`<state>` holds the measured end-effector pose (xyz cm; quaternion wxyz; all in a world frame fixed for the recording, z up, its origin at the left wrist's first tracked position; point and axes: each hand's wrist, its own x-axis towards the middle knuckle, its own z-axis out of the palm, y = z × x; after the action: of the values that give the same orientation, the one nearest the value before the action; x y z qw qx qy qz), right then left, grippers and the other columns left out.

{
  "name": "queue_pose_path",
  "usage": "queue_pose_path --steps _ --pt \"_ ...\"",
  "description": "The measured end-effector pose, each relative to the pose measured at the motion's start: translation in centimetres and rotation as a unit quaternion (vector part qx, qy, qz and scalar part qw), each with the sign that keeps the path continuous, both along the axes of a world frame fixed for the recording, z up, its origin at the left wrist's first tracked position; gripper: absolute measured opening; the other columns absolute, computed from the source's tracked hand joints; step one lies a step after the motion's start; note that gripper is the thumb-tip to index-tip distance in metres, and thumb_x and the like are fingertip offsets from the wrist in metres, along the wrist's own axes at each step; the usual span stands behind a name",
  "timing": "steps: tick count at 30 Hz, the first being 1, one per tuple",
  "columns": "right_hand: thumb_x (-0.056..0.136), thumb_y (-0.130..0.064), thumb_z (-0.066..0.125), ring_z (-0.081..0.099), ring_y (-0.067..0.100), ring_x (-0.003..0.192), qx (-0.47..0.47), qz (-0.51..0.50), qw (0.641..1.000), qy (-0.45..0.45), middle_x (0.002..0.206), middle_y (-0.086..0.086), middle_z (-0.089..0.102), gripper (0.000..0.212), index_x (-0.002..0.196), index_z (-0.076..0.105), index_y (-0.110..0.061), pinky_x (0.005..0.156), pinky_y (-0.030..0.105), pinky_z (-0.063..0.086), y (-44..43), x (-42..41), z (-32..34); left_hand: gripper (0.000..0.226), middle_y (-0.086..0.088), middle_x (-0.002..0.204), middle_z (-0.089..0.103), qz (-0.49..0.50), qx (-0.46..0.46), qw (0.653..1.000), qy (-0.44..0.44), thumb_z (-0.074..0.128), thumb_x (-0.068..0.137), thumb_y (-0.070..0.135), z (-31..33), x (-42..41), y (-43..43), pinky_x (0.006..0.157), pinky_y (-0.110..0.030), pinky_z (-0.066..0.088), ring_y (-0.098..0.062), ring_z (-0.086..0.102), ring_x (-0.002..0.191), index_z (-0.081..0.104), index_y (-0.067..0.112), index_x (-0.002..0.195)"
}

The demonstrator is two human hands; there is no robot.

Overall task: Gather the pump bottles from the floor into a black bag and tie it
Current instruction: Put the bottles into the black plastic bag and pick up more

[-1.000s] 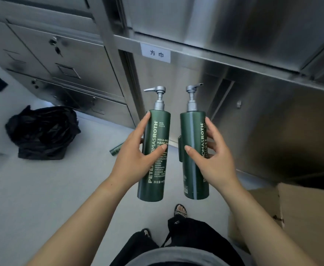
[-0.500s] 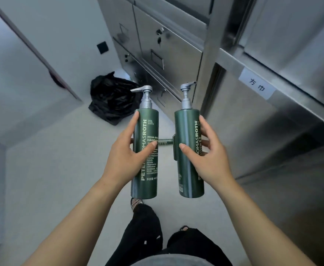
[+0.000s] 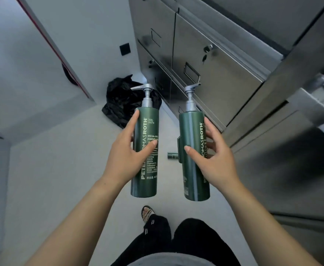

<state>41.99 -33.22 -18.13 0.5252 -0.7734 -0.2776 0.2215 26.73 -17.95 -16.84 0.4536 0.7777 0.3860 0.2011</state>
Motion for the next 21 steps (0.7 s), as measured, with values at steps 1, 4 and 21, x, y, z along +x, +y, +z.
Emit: queue_pose_path --steps 1,4,21 --pt "0.069 -0.046 0.072 0.051 -0.008 0.109 -0.001 0.001 1.0 0.0 0.12 -0.039 0.045 0.076 0.13 0.03 -0.063 0.091 0.033 0.051 1.4 0.0 -0.1 0.083 0.038 0.12 0.044 -0.001 0.002 1.0 0.002 0.071 0.078 0.041 -0.1 0.0 1.5 0.075 0.002 0.036 0.034 0.041 0.095 0.017 0.059 0.138" --pt "0.07 -0.042 0.074 0.052 -0.005 0.11 -0.001 0.01 1.0 0.007 0.121 -0.035 0.047 0.076 0.131 0.031 -0.06 0.091 0.035 0.052 5.1 0.2 -0.3 0.083 0.028 0.128 0.044 0.009 0.001 1.0 0.007 0.07 0.079 0.04 -0.5 -0.1 5.3 0.08 0.001 0.033 0.029 0.044 0.098 0.017 0.058 0.139" --pt "0.072 -0.039 0.074 0.052 0.007 0.117 0.056 0.07 0.994 0.064 0.125 -0.022 0.049 0.074 0.124 0.031 -0.068 0.097 0.038 0.048 32.4 10.0 0.0 0.083 0.021 0.127 0.044 0.046 0.062 0.994 0.078 0.065 0.079 0.048 0.9 6.7 28.9 0.088 -0.02 0.034 0.002 0.044 0.111 0.013 0.054 0.142"
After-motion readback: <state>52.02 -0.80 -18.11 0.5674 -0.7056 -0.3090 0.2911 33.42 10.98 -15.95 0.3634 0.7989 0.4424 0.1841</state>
